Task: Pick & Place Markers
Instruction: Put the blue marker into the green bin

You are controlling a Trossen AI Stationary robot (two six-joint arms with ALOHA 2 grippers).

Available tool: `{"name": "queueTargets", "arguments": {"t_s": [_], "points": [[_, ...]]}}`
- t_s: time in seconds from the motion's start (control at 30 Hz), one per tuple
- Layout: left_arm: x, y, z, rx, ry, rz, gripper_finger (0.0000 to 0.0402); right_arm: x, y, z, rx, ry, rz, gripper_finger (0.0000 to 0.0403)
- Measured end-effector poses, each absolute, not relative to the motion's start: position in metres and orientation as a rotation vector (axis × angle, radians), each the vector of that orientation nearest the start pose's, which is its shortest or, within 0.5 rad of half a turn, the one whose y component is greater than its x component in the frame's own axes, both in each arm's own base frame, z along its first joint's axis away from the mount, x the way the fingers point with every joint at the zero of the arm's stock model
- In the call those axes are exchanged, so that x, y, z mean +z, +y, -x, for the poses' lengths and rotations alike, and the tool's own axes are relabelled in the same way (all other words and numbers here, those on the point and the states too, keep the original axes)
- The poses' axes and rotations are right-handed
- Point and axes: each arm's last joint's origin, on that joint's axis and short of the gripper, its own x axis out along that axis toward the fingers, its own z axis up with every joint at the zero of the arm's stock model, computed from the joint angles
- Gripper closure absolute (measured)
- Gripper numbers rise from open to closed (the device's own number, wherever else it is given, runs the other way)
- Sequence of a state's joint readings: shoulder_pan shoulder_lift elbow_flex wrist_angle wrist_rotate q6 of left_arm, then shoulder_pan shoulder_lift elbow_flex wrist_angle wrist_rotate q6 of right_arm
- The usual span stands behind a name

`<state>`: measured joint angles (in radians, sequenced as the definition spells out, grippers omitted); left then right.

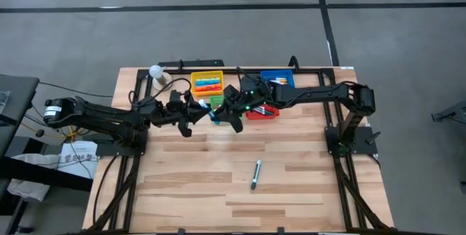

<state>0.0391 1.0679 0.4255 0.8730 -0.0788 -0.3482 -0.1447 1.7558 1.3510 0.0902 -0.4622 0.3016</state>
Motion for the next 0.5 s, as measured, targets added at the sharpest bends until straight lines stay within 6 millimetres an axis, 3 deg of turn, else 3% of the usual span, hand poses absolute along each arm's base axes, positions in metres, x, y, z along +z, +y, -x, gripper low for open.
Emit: {"name": "queueTargets", "arguments": {"t_s": [0.27, 0.5], "points": [[0.258, 0.01, -0.219, 0.068, -0.251, 0.348, 0.0334, 0.292, -0.062, -0.398, 0.415, 0.373, -0.398, 0.03], [0.258, 0.014, -0.218, 0.093, -0.253, 0.339, 0.0334, 0.273, -0.074, -0.383, 0.466, 0.585, -0.501, 0.0254]]}}
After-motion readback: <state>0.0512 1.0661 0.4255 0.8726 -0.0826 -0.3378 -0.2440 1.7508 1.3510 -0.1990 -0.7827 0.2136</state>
